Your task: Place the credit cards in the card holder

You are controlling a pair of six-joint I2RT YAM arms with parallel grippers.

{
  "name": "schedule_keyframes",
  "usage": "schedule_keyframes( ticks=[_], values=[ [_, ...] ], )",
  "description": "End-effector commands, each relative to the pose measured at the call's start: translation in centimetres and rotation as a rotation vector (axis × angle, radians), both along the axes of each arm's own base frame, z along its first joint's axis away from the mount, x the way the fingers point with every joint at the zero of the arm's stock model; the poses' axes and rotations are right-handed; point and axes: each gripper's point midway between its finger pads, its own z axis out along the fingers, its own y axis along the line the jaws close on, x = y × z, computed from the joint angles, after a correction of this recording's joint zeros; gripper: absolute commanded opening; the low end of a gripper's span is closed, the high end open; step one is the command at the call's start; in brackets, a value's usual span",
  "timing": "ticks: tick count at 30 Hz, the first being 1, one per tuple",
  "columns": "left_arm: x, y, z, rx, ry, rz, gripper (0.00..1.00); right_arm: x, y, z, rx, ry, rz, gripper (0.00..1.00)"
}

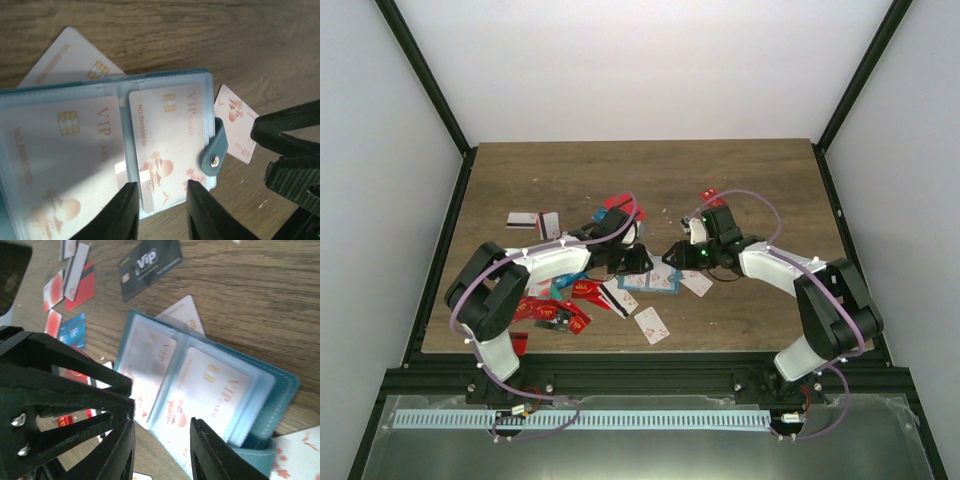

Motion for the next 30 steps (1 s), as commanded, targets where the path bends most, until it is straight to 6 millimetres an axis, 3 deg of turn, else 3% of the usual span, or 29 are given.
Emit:
schedule_keyframes(
  ticks=[1, 8, 16, 30],
  values=[
    [0.3, 0.4, 0.1, 0.064, -0.061, -0.059, 0.23, -0.5, 1.4, 0.6, 0.088, 0.022, 0.057, 0.33],
    [0.4, -0.7, -1.2, 0.044, -0.043, -0.106, 0.13, -0.6, 1.2, -1.6, 0.068, 0.075, 0.032, 0.36],
    [0.0, -1.4, -2.8, 0.036, -0.002, -0.141, 0.11, -0.4, 0.1, -3.9, -0.012, 0.102, -0.021, 0.38],
    [-0.1, -0.8, -4.7, 0.076, 0.020, -0.136, 0.07, -0.5, -0.5, -4.9, -0.040, 0.128, -0.056, 0.42]
  ],
)
